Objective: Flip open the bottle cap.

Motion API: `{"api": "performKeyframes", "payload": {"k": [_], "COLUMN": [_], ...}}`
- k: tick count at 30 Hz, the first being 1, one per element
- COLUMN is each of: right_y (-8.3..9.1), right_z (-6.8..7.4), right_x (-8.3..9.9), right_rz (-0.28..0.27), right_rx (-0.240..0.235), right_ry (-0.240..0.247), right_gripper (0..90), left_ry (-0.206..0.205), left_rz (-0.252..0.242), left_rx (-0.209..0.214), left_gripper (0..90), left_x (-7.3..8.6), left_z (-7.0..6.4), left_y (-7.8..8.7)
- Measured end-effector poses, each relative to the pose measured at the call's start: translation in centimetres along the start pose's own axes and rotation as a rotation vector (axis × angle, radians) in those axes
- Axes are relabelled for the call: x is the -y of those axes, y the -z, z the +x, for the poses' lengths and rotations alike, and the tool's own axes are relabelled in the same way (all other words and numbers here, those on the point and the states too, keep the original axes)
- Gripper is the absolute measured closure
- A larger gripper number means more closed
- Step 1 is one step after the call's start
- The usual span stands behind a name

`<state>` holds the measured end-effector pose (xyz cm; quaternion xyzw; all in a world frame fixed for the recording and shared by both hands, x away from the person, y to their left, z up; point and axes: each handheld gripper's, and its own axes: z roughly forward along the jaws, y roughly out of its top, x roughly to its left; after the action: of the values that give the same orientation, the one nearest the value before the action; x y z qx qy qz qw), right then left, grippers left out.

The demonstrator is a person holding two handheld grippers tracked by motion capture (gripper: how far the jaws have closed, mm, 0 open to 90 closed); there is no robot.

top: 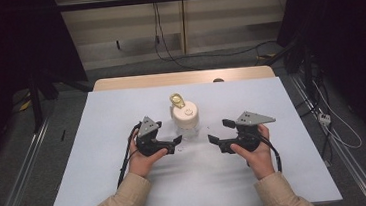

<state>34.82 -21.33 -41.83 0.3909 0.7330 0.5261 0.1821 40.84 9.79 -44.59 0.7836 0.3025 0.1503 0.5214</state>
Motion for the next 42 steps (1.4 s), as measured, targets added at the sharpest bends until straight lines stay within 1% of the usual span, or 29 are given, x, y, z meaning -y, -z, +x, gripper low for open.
{"api": "performKeyframes", "payload": {"k": [1, 3, 5, 8, 9, 11, 13, 15, 16, 21, 23, 26, 29, 31, 34, 38, 40, 41, 42], "right_y": [0.1, 0.4, 0.6, 1.0, 1.2, 1.5, 1.8, 2.1, 2.2, 2.8, 3.1, 3.4, 3.7, 3.9, 4.4, 4.9, 5.2, 5.3, 5.4], "right_z": [0.0, -0.1, -0.2, -0.3, -0.4, -0.5, -0.6, -0.6, -0.6, -0.8, -0.8, -0.8, -1.1, -1.1, -1.2, -1.5, -1.5, -1.5, -1.5], "right_x": [0.1, 0.4, 0.7, 1.1, 1.2, 1.5, 1.7, 2.0, 2.2, 2.8, 3.0, 3.5, 4.0, 4.1, 4.4, 4.7, 5.0, 5.0, 5.1], "right_rz": [0.002, 0.002, -0.003, -0.001, -0.001, 0.000, -0.002, -0.001, -0.002, -0.002, 0.005, 0.019, 0.028, 0.029, 0.023, 0.026, 0.028, 0.029, 0.028], "right_rx": [0.002, 0.004, 0.005, 0.005, 0.006, 0.014, 0.016, 0.025, 0.029, 0.030, 0.032, 0.038, 0.043, 0.046, 0.058, 0.062, 0.066, 0.065, 0.068], "right_ry": [0.006, -0.001, -0.006, -0.019, -0.018, -0.017, -0.011, -0.009, -0.013, -0.026, -0.021, -0.015, -0.025, -0.024, -0.012, -0.016, -0.014, -0.013, -0.012], "right_gripper": [16.9, 16.9, 17.0, 17.0, 17.0, 17.0, 17.0, 16.6, 16.5, 16.5, 16.5, 16.4, 16.4, 16.4, 16.5, 16.5, 16.5, 16.5, 16.5], "left_ry": [0.001, 0.005, 0.001, 0.004, -0.004, 0.000, 0.001, 0.000, 0.002, -0.008, 0.009, 0.010, 0.007, 0.009, 0.005, 0.004, 0.013, 0.006, 0.008], "left_rz": [0.000, 0.007, -0.002, -0.007, -0.004, -0.004, -0.012, -0.004, 0.002, -0.002, -0.011, -0.011, -0.014, -0.016, -0.005, -0.010, -0.012, -0.010, -0.012], "left_rx": [0.004, 0.012, 0.016, 0.009, 0.007, -0.001, 0.001, 0.002, 0.002, -0.003, -0.007, -0.015, -0.014, -0.013, -0.021, -0.025, -0.027, -0.029, -0.031], "left_gripper": [4.7, 4.7, 4.7, 4.7, 4.7, 4.7, 4.7, 4.7, 4.7, 4.7, 4.8, 4.8, 4.7, 4.7, 4.7, 4.7, 4.7, 4.7, 4.7], "left_x": [0.1, 0.1, 0.2, 0.4, 0.5, 0.6, 0.7, 0.9, 0.9, 1.2, 1.4, 1.5, 1.7, 1.8, 2.0, 2.3, 2.4, 2.4, 2.5], "left_z": [0.0, 0.0, 0.1, 0.3, 0.4, 0.5, 0.7, 0.8, 0.8, 1.1, 1.2, 1.5, 1.6, 1.7, 1.8, 2.0, 2.1, 2.2, 2.2], "left_y": [0.2, 0.5, 1.0, 1.8, 2.1, 2.6, 3.2, 3.7, 4.0, 5.2, 5.6, 6.1, 6.6, 6.9, 7.3, 7.9, 8.1, 8.3, 8.4]}}
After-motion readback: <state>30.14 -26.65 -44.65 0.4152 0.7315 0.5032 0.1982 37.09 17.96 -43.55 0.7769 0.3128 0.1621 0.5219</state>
